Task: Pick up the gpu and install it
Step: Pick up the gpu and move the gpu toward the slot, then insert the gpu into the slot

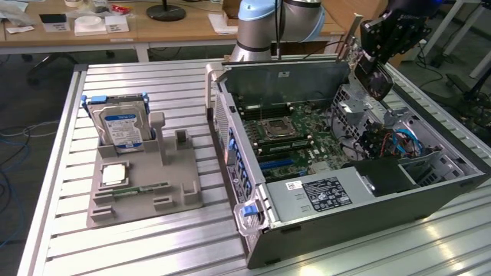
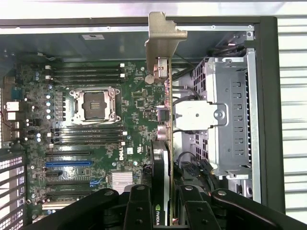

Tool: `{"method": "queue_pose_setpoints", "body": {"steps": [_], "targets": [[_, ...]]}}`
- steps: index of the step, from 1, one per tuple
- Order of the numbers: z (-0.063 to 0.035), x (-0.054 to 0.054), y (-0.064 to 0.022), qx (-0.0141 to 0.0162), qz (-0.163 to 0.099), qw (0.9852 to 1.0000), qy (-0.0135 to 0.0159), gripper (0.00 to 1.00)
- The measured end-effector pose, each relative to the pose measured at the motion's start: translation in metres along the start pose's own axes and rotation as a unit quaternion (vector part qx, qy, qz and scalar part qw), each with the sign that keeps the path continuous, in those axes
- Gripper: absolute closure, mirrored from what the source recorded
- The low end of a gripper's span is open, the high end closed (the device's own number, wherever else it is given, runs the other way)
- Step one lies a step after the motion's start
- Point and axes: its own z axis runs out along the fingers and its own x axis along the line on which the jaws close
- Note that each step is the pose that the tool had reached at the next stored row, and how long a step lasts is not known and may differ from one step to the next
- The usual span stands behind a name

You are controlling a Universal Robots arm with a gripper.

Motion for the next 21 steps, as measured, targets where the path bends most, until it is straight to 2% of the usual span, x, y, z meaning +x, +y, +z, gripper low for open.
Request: {"method": "queue_pose_setpoints", "body": {"steps": [21], "targets": [[0.0009, 0.0001, -0.0001, 0.0, -0.005, 1.0, 0.0005, 0.73]]}}
